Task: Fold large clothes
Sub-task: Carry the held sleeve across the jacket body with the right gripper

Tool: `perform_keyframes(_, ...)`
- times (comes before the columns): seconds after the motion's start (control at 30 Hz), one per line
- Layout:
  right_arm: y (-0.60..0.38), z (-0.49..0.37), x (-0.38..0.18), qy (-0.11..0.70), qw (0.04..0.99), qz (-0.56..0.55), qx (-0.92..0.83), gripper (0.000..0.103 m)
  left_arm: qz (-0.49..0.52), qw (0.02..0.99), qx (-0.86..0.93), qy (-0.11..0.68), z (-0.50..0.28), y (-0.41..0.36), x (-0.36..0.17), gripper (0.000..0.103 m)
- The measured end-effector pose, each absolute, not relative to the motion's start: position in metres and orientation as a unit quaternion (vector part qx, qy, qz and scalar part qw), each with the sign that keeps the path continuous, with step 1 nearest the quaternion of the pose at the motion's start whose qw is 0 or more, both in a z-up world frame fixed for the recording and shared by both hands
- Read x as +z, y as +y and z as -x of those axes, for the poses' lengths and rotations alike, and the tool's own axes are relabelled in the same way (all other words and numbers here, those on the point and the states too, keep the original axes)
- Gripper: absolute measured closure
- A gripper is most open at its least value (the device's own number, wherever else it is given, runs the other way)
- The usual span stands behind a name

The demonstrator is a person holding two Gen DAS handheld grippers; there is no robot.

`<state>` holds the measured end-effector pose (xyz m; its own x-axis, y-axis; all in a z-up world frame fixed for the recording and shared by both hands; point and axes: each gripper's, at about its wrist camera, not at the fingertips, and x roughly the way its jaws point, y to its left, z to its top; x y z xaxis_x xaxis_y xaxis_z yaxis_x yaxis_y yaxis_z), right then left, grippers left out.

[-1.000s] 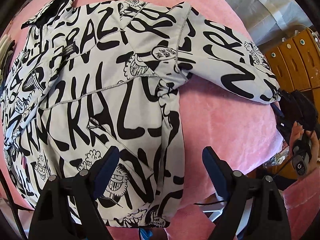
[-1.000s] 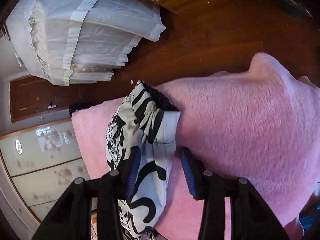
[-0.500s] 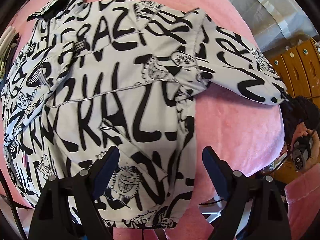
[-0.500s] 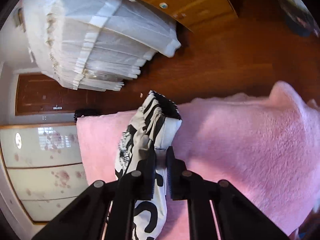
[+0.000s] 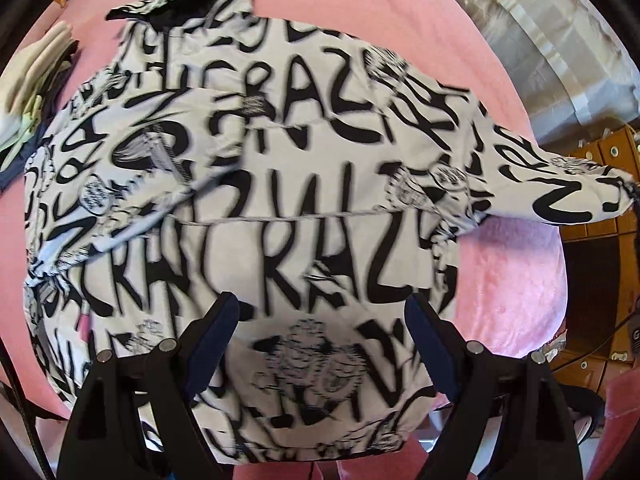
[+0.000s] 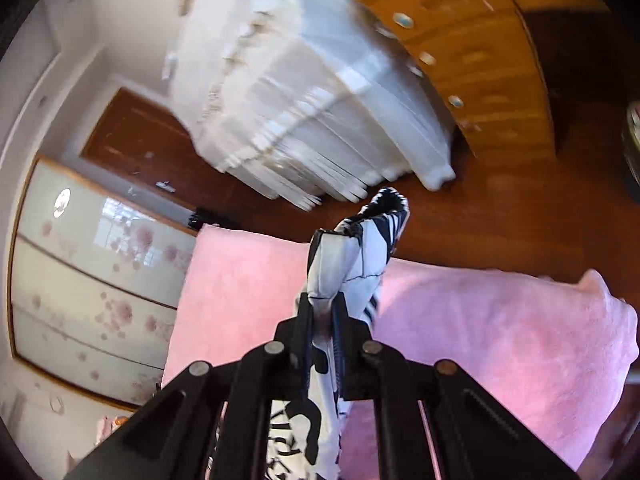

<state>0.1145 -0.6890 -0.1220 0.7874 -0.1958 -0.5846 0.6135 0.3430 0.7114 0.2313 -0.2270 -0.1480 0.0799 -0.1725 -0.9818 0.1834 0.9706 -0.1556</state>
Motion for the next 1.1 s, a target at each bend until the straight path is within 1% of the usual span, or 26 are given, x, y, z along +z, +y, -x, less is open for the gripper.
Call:
perform_keyframes(0.27, -0.614, -0.158, -0.051, 0.165, 0.840, -0.477, -0.198, 0.095, 0.026, 0.739, -0.121, 0.662, -0.252, -0.153, -0.128, 0.019)
perform_keyframes(0.43, -0.547, -0.198, -0.021, 0.174, 0.878, -0.422, -0.141, 0.095, 0.034, 0.744, -0.126, 0.655, -0.263, -0.111, -0.124, 0.019)
perform_keyframes(0.53, -0.499, -0.222, -0.016, 0.188, 0.905, -0.369, -0.095, 0.095, 0.045, 0.747, -0.124, 0.652, -0.271, -0.083, -0.126, 0.019)
perform_keyframes(0.7, -0.429, -0.253, -0.039, 0.220, 0.912, -0.345, -0.021, 0.095, 0.062, 0.747, -0.105, 0.654, -0.279, -0.039, -0.135, 0.019)
perform_keyframes(0.87, -0.358, -0.289, -0.080, 0.305, 0.900, -0.310, 0.024, 0.095, 0.077, 0.745, -0.073, 0.659, -0.282, 0.002, -0.148, 0.019)
perform_keyframes(1.1, -0.238, -0.323, -0.160, 0.444, 0.871, -0.195, 0.080, 0.095, 0.092, 0.740, -0.046, 0.664, -0.285, 0.038, -0.163, 0.019)
